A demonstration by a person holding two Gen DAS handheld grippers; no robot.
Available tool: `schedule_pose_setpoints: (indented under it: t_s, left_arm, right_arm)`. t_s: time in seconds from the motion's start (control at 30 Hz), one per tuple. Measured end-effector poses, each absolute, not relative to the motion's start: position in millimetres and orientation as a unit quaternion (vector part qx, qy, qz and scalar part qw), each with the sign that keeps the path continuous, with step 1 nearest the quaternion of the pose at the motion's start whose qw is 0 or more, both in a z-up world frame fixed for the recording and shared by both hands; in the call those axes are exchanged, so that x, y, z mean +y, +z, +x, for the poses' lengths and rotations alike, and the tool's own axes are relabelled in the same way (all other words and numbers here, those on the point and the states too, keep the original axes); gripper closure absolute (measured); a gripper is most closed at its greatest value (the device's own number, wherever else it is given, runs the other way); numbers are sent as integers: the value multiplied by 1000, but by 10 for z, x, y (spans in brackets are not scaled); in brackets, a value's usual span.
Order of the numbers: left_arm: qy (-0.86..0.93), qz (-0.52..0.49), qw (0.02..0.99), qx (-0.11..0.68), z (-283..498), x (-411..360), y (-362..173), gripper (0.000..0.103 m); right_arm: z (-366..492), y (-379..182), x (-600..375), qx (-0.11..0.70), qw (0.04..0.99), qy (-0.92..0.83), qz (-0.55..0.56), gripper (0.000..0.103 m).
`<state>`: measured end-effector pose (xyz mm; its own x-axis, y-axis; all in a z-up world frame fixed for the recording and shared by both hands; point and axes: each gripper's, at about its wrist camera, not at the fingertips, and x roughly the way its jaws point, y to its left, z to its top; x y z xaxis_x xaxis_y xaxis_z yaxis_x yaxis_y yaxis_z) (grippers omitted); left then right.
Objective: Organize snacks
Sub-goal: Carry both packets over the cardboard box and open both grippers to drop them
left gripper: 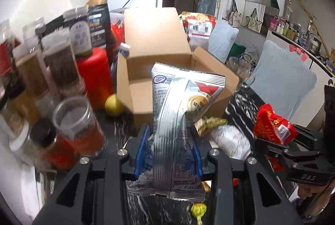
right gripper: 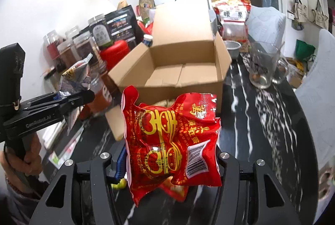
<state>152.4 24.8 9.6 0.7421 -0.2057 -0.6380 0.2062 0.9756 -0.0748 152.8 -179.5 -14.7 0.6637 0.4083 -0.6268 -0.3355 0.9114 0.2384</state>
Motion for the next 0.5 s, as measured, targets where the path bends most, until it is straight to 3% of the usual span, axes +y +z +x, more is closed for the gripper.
schedule_pose_setpoints:
  t_s: [0.5]
  left_arm:
    - [-133,11,940,313,2229,128,474,66]
  right_arm:
    - [2289,250,-1654,330,918,216,38,46]
